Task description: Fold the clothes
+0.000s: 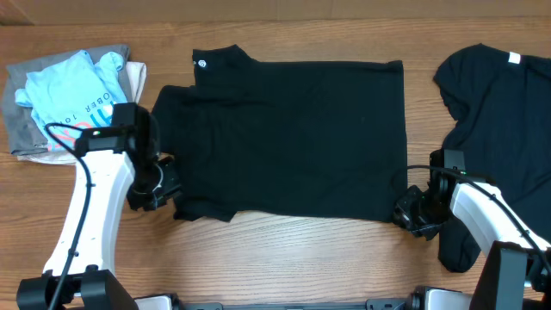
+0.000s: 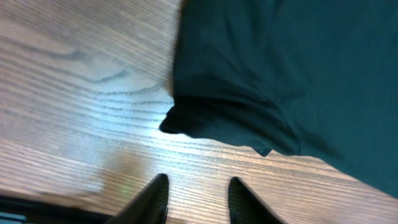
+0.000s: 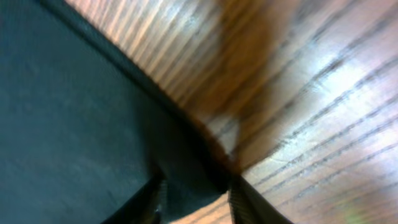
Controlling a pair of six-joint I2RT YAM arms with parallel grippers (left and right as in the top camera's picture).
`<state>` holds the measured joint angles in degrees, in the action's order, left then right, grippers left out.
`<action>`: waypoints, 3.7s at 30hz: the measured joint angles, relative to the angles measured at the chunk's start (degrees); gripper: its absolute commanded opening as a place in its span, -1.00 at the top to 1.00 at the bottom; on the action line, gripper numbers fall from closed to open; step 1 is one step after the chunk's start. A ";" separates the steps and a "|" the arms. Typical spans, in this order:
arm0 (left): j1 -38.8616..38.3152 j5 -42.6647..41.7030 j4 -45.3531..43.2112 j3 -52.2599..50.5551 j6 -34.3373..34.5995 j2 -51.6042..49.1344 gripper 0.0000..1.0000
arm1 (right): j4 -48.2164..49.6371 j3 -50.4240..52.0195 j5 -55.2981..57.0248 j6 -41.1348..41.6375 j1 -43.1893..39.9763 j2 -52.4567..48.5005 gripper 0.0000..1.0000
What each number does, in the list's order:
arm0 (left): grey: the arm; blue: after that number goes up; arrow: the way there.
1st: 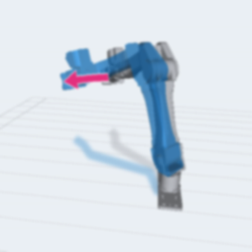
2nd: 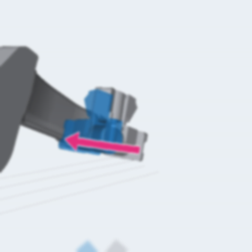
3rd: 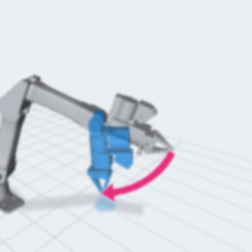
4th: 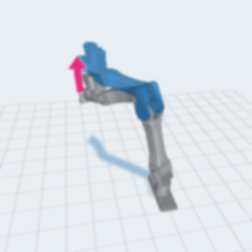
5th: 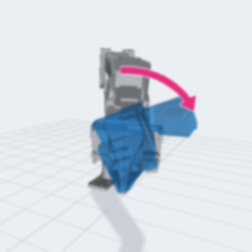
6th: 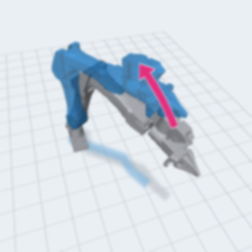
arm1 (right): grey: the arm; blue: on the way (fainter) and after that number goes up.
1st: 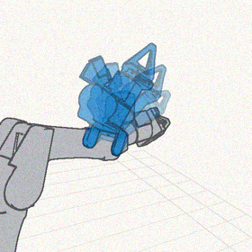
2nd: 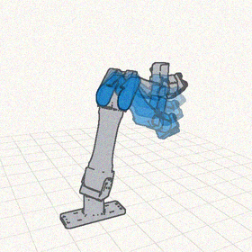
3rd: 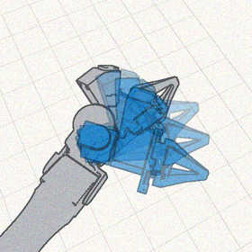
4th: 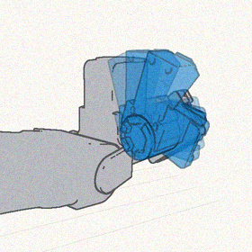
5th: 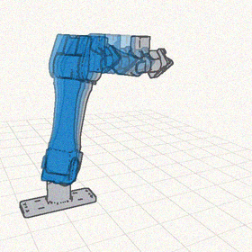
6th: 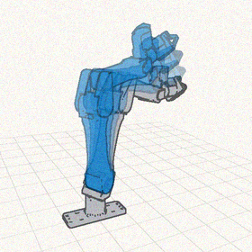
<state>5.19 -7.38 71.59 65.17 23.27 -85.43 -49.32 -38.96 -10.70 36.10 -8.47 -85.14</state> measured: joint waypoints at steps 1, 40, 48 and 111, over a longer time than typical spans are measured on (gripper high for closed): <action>0.90 -0.42 0.22 -0.13 -0.35 0.00 0.09 | 0.04 0.04 0.02 -0.09 -0.02 0.00 0.59; -4.63 7.72 -8.04 -12.04 1.86 0.00 0.28 | 2.29 0.13 0.15 -3.13 0.00 0.00 0.64; -4.63 7.61 -11.21 -12.07 5.81 -0.02 0.24 | 2.34 0.13 0.13 -3.15 0.00 0.00 0.63; -4.74 8.52 -15.43 -12.00 0.24 -0.09 0.92 | -5.60 -4.85 1.03 -3.30 -1.68 0.00 0.92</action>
<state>0.45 1.15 56.16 53.17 23.51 -85.52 -54.92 -43.81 -9.67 32.80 -10.15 -85.14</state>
